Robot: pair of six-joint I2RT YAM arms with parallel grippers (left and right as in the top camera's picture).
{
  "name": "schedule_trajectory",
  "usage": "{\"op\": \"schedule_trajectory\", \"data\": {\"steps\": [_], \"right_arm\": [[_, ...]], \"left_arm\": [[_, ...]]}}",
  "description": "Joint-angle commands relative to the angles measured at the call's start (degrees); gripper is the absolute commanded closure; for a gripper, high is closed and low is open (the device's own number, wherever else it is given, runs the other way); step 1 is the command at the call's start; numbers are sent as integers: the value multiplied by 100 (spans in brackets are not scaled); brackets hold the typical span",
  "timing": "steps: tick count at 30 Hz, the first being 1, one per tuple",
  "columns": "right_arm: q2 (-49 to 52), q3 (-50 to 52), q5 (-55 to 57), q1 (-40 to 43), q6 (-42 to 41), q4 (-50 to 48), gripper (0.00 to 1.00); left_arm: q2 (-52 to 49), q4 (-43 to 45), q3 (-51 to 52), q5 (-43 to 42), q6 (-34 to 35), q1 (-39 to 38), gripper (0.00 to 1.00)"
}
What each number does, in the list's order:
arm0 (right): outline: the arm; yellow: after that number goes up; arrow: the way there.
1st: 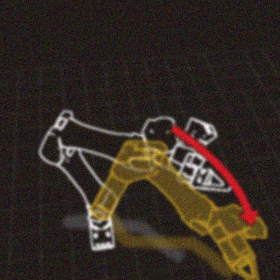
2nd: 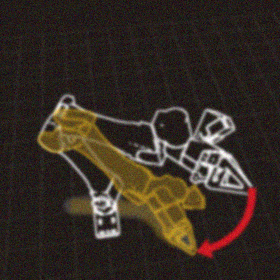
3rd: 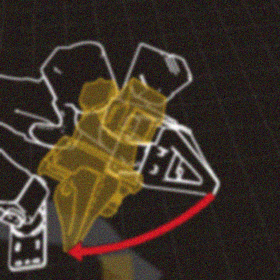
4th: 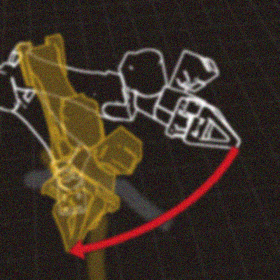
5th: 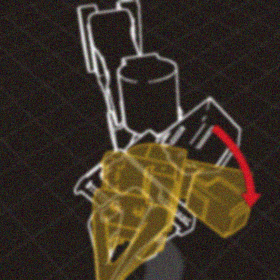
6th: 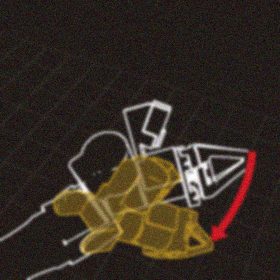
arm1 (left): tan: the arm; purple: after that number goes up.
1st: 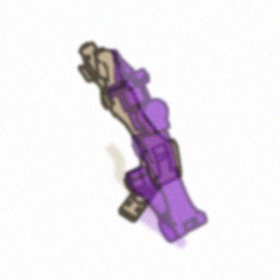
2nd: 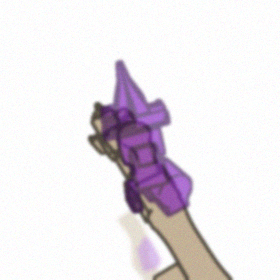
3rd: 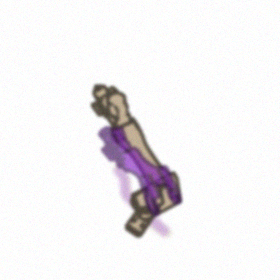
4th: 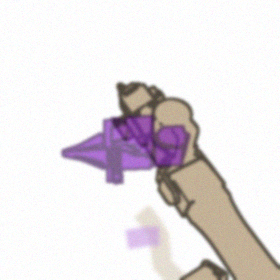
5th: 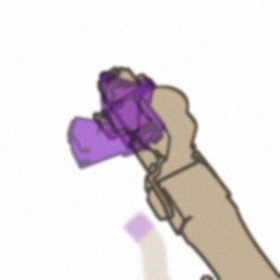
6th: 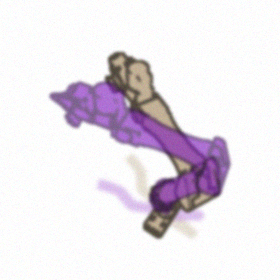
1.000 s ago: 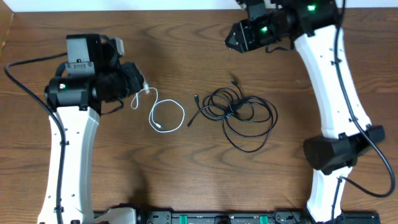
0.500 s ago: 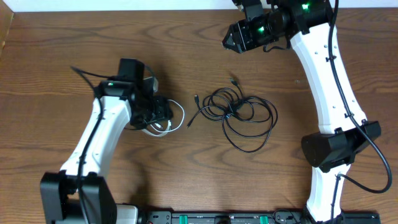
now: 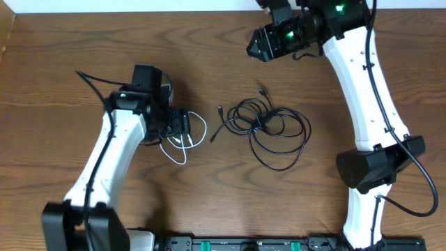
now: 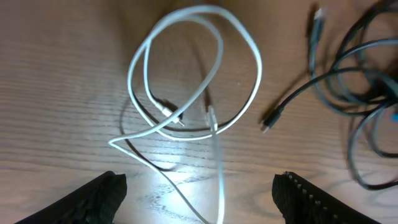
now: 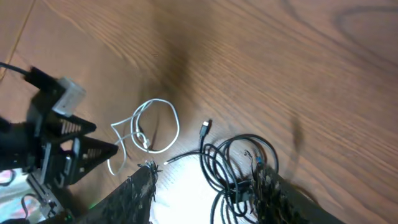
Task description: Untangle cables
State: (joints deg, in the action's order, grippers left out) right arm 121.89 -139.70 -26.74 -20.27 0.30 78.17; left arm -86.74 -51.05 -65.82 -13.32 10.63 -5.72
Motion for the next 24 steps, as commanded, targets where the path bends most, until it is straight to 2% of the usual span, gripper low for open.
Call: {"op": "schedule_trajectory", "data": {"steps": [1, 7, 8, 9, 15, 24], "right_arm": [[199, -2, -42, -326, 59, -15, 51], [579, -2, -20, -815, -243, -221, 53], [645, -2, -20, -894, -317, -269, 53], [734, -2, -22, -992, -378, -323, 53], [1226, -2, -22, -1554, -688, -678, 50], [2083, -2, 129, -2363, -1397, -1298, 37]], "left_arm": [[645, -9, -426, 201, 240, 144, 19], [1646, -20, -481, 271, 647, 953, 18], [1770, -48, -481, 271, 667, 1119, 11], [1891, -79, -481, 269, 667, 1307, 10], [2138, -186, -481, 243, 772, 2087, 10], [2083, -212, -481, 240, 769, 2253, 9]]}}
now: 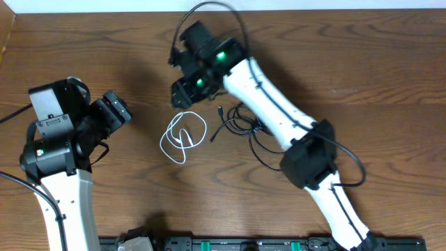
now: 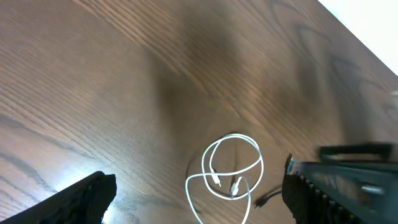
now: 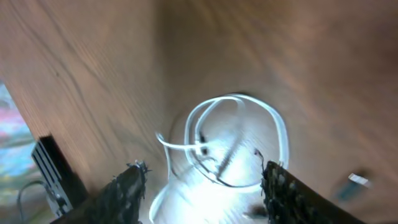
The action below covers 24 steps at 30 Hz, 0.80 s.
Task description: Untangle cables
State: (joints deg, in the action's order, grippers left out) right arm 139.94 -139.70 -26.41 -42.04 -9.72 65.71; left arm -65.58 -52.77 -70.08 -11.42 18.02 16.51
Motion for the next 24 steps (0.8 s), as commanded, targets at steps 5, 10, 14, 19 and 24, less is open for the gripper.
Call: {"op": "schedule_trajectory", "data": {"steps": [5, 10, 14, 19, 24], "right_arm": [[568, -2, 625, -483, -509, -9, 37], [682, 0, 1606, -647, -619, 245, 36], [772, 0, 2085, -675, -614, 496, 37], [907, 0, 2240, -643, -623, 610, 37], [997, 0, 2240, -627, -791, 616, 39]], "left_arm": [[-33, -79, -52, 55, 28, 28, 9], [-33, -92, -44, 52, 26, 28, 9], [-33, -98, -37, 55, 28, 28, 9], [-39, -120, -26, 55, 26, 28, 9], [-92, -122, -24, 52, 26, 28, 9]]}}
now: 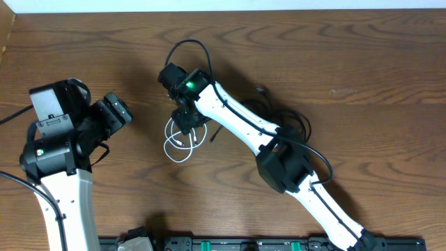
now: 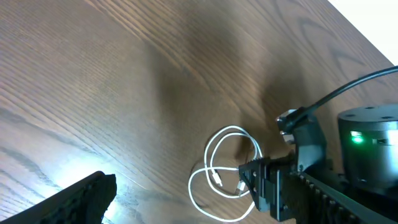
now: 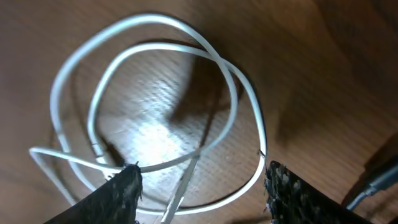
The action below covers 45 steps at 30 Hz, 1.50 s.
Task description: Untangle cables
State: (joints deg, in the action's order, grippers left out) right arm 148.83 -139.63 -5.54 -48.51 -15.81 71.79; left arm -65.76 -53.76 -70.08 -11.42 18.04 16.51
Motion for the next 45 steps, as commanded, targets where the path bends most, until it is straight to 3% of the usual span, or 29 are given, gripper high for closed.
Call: {"op": "schedule_trajectory", "data": {"steps": [1, 11, 24, 27, 33, 38, 45], "right_arm": [[120, -7, 153, 20, -247, 20, 39], [317, -7, 153, 22, -824, 155, 49], [317, 656, 232, 63, -1373, -157, 52], [317, 896, 195, 63, -1484, -245, 59], [317, 960, 195, 63, -1484, -323, 83], [293, 872, 173, 103, -1473, -321, 97], [-35, 586, -52, 249, -1088, -317, 99]], "left_arm": [[-85, -28, -22, 52, 24, 28, 9], [-232, -155, -22, 55, 24, 28, 9], [-273, -151, -22, 55, 24, 28, 9], [-273, -151, -22, 55, 24, 28, 9], [-273, -151, -22, 55, 24, 28, 9], [-273, -149, -22, 55, 26, 28, 9], [-273, -149, -22, 57, 26, 28, 9]]}}
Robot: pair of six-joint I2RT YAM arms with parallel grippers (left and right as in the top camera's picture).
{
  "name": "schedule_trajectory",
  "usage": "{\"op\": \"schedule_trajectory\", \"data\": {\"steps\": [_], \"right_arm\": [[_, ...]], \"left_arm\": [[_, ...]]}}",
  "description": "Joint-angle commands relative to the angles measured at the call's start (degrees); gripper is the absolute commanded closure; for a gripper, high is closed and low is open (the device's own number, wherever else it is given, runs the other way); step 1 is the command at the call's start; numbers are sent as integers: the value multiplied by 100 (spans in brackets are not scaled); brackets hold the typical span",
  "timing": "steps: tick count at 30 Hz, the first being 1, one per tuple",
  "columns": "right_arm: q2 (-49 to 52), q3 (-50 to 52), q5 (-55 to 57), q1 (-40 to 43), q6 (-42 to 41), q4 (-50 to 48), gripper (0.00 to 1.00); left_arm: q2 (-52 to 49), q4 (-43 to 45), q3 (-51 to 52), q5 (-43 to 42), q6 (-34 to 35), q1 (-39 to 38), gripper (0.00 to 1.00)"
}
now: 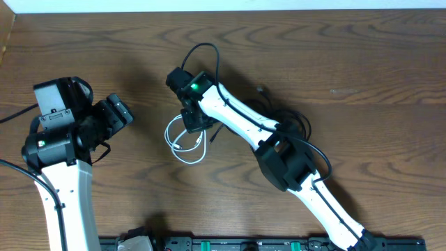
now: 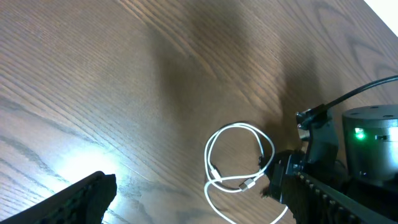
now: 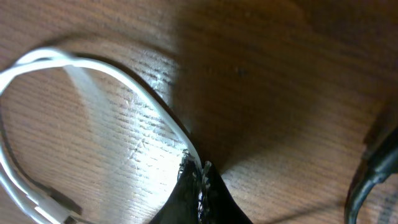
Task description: Untangle cables
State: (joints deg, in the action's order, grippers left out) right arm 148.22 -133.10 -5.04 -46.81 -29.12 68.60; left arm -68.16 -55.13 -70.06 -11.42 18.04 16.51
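Observation:
A white cable (image 1: 182, 141) lies in loose loops on the wooden table, left of centre. My right gripper (image 1: 194, 120) is down at the loops' right edge, shut on a strand of the white cable (image 3: 130, 87), its fingertips (image 3: 198, 173) pinched together. A black cable bundle (image 1: 289, 123) lies to the right, partly hidden under the right arm. My left gripper (image 1: 117, 116) hangs open at the left, well away from the white cable (image 2: 239, 158), with nothing between its fingers (image 2: 81, 199).
The right arm (image 1: 244, 125) stretches across the table's middle over the black bundle. A black cable end (image 3: 373, 165) shows at the right edge of the right wrist view. The table's back edge (image 1: 223, 10) meets a white wall.
My right gripper, open over the white loops before, is now shut on a strand at their right side. The lower loop has shifted slightly right. The left arm has hardly moved.
First my left gripper hung open low over the white cable and the right gripper was at the far back right. Then the left arm stood back at the left and the right arm reached across to the white loops. It hovered open there, and now grips a strand.

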Motion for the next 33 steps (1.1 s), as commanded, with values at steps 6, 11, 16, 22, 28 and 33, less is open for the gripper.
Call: {"op": "schedule_trajectory", "data": {"steps": [6, 11, 16, 22, 28, 33], "right_arm": [[-546, -385, -157, 210, 728, 39, 99], [-1272, -396, -160, 407, 955, 9, 99], [-2074, -396, -168, 793, 1075, -153, 99], [-2988, -396, -179, 1624, 1246, -678, 99], [-3445, -396, -247, 2483, 1250, -538, 99], [-3471, -396, -415, 2968, 1338, -387, 99]], "left_arm": [[-33, -11, -24, 55, 26, 28, 8], [-33, -11, -24, 55, 26, 28, 8], [-33, -11, -24, 55, 26, 28, 8], [-33, -11, -24, 55, 26, 28, 8], [-33, -11, -24, 55, 26, 28, 8], [-33, -11, -24, 55, 26, 28, 7]]}}
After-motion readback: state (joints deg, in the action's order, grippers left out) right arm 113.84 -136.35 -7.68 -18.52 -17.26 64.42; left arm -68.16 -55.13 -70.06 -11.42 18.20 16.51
